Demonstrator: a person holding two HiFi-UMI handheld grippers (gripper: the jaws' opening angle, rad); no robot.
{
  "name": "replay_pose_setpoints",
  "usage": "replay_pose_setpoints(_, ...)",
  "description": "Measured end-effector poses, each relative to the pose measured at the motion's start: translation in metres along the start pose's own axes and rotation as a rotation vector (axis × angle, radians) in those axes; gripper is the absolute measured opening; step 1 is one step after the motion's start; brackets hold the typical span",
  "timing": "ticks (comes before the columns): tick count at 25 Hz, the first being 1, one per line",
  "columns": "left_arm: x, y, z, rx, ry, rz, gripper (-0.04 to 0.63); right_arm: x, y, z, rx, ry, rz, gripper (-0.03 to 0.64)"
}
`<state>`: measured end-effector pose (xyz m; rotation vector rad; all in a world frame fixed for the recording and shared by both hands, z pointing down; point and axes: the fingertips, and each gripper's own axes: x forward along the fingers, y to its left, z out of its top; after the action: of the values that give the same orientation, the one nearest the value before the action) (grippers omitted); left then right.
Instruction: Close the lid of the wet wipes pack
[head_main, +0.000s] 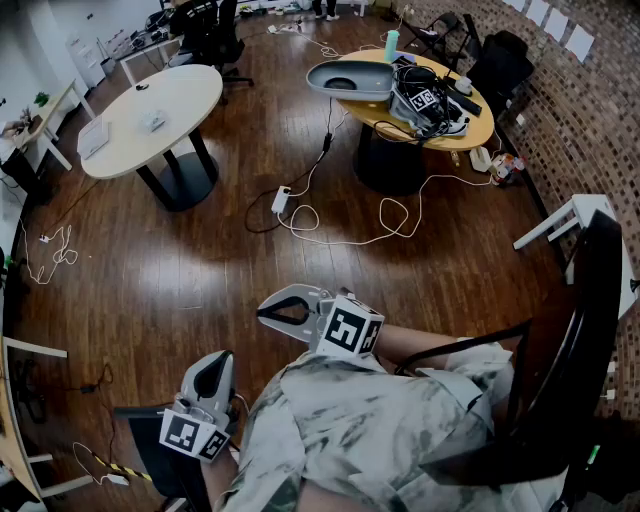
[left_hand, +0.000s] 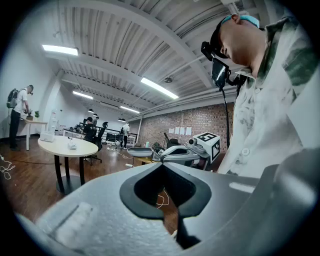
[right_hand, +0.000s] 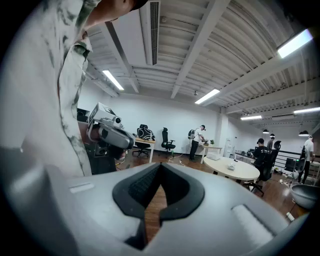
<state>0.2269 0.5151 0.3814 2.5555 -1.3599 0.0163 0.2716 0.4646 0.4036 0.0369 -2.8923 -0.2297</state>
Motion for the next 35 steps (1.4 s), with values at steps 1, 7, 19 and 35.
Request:
replay_pose_setpoints(1,0.006,0.003,0.001,0.004,-0.001,0.004,-0.002,0.0,-0.007,-0.001,-0.003,-0.003,0.002,0.006)
replay_pose_setpoints(7,0.045,0.017,0.01,0.008,-0.01,0.02,-0.002,-0.007,-0.046,-0.008,-0.007,-0.011,0.016,0.006)
replay_pose_setpoints(19,0.151,0.036,0.034,-0.016,-0.022,0.05,0.0,-0.043,-0.148,-0.033,-0.017,-0.023,0.039,0.006)
replay_pose_setpoints(35,0.204,0.075,0.037,-0.018,0.024,0.162,0.0,-0.04,-0.22,-0.055,0.021,-0.031,0.121,0.006)
